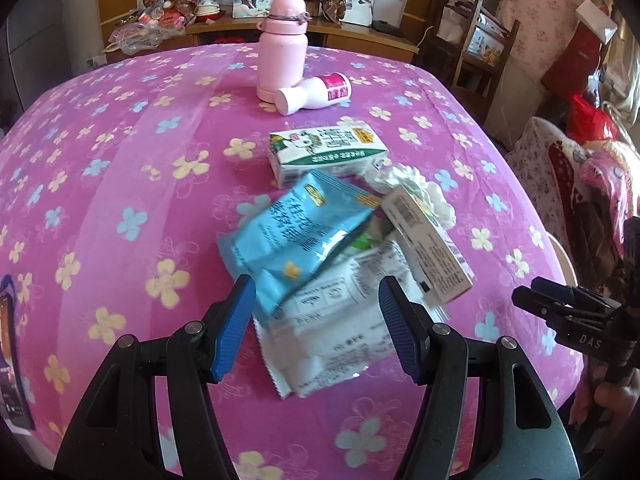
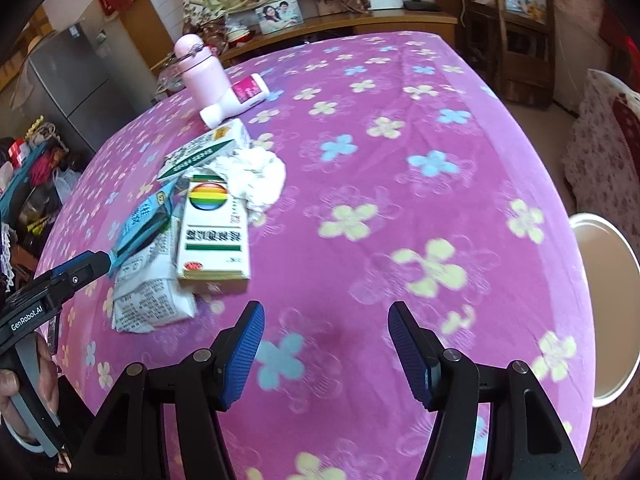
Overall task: Collect trash
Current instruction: 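Move both tools back over the table toward the remaining trash, then grasp the blue food pouch with the left tool while the right tool grasps the crumpled tissue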
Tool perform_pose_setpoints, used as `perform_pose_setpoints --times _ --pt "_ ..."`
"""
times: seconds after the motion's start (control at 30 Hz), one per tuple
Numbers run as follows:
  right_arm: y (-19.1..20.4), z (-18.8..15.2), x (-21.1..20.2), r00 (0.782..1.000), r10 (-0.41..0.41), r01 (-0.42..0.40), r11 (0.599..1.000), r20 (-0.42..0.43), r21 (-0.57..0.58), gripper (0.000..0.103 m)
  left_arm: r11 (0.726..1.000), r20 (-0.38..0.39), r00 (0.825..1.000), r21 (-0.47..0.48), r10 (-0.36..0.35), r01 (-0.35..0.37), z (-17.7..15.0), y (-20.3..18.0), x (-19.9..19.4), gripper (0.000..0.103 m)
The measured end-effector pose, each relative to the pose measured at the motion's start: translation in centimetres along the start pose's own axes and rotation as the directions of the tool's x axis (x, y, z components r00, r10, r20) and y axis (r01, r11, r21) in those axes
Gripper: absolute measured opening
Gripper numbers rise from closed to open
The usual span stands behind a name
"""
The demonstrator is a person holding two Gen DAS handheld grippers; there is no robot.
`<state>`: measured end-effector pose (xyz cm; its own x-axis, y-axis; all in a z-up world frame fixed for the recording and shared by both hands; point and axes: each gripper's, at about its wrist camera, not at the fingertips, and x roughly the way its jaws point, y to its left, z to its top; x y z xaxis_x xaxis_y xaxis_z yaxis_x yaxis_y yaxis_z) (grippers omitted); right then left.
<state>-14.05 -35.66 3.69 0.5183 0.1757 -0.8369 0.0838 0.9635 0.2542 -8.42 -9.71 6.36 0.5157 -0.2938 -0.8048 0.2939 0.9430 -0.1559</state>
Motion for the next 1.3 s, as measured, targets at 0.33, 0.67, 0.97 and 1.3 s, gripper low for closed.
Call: perform_pose_setpoints --times 0.33,0.67,0.97,1.3 --pt "2.3 2.9 1.6 1.000 0.022 -0.022 1.000 0.000 -0.020 0.063 0.998 -0.006 0.999 0.039 -0.039 0.039 1.0 1.4 1.0 0.063" --pt "2.6 5.8 4.0 0.998 0.063 -0.063 0.997 -0.019 0.033 0.068 0.991 -0.032 0.998 0.117 -0.058 0.061 2.6 1.7 3.4 0.067" --pt "2.5 8.8 8.2 0.988 0.150 -0.144 0.981 -0.045 0.128 0.069 0.987 -0.082 0.995 0.146 -0.053 0.065 4.2 1.7 6.5 0.067" --pt "4.7 10.0 10.1 0.996 0.084 -0.085 0.996 0.016 0.024 0.041 0.993 -0.096 0.994 0.098 -0.052 0.061 4.4 2.4 7.6 0.063"
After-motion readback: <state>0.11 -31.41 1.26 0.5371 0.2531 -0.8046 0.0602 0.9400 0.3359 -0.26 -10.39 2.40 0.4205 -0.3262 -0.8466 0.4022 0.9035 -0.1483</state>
